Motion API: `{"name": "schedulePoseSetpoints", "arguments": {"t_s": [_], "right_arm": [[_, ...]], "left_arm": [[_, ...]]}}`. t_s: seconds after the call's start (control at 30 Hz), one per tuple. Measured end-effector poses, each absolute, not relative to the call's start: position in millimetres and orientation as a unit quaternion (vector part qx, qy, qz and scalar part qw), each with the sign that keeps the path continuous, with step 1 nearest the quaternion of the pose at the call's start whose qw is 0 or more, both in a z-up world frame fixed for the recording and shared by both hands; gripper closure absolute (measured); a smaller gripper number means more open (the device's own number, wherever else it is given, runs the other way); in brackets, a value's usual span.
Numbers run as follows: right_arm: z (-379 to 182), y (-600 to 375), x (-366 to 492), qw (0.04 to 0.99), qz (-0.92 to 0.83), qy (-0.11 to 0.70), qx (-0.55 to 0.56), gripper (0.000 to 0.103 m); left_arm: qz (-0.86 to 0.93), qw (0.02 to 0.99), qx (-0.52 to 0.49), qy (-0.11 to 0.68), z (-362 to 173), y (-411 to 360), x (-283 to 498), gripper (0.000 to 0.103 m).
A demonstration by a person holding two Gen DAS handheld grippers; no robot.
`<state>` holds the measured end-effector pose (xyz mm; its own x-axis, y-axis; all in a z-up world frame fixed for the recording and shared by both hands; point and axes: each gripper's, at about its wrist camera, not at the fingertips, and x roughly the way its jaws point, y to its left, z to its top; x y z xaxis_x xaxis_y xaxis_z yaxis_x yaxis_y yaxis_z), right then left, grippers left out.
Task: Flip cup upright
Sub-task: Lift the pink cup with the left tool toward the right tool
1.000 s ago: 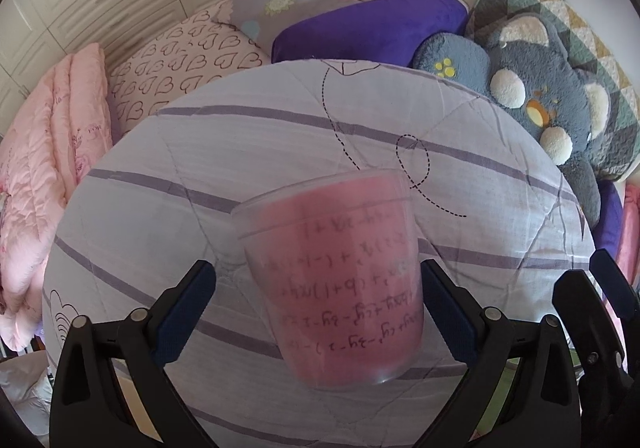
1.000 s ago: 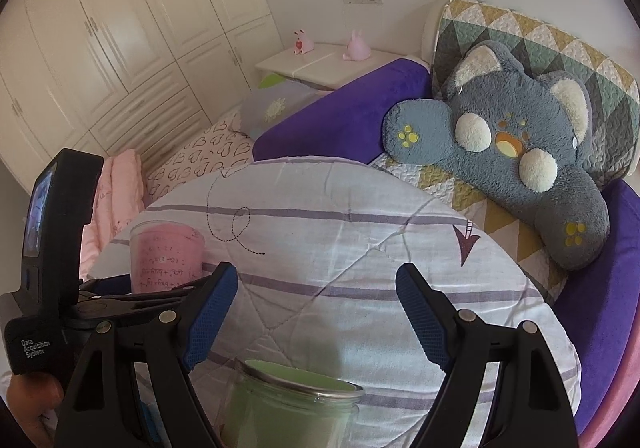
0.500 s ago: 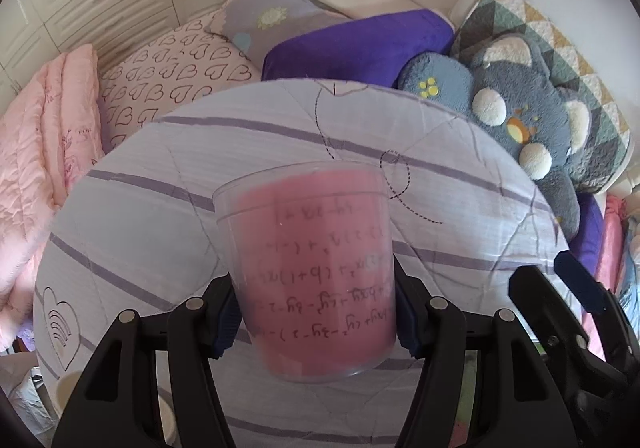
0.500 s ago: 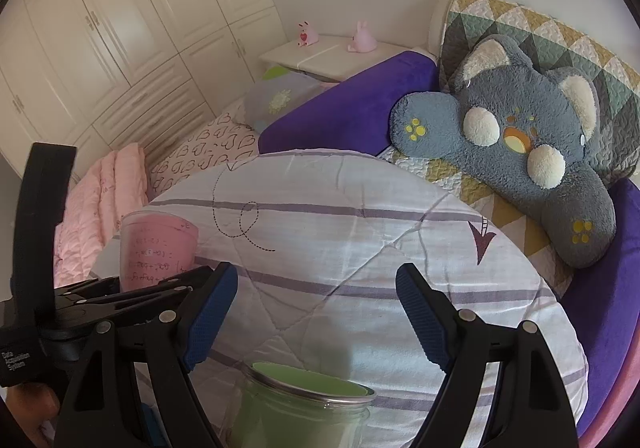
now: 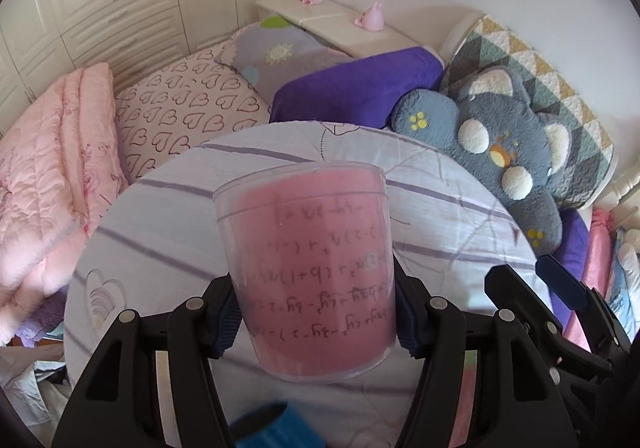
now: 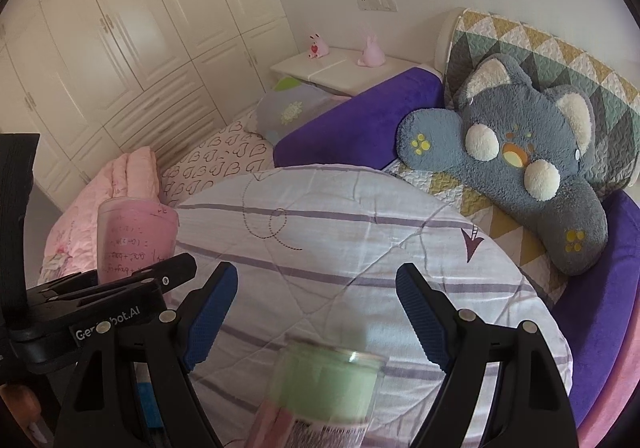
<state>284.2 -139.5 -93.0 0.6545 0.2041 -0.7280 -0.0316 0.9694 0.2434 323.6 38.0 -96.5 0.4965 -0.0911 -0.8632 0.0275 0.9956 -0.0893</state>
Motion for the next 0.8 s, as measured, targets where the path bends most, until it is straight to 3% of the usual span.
{"name": "schedulePoseSetpoints", "arguments": {"t_s": [0.33,0.8], "right_arm": [[-61.8,-138.6,221.7,0.906,0.083,0.403,0.101,0.020],[-70.0,-149.8,117.4,0.885,0.100,0.441,0.108,0.020]], "left_arm": [[-0.031,0.868,-0.039,0.494,-70.8,41.6,232.0,0.040],[-0.074,0.852,-0.013,0.519,-79.3,8.4,109.2,0.040]]}}
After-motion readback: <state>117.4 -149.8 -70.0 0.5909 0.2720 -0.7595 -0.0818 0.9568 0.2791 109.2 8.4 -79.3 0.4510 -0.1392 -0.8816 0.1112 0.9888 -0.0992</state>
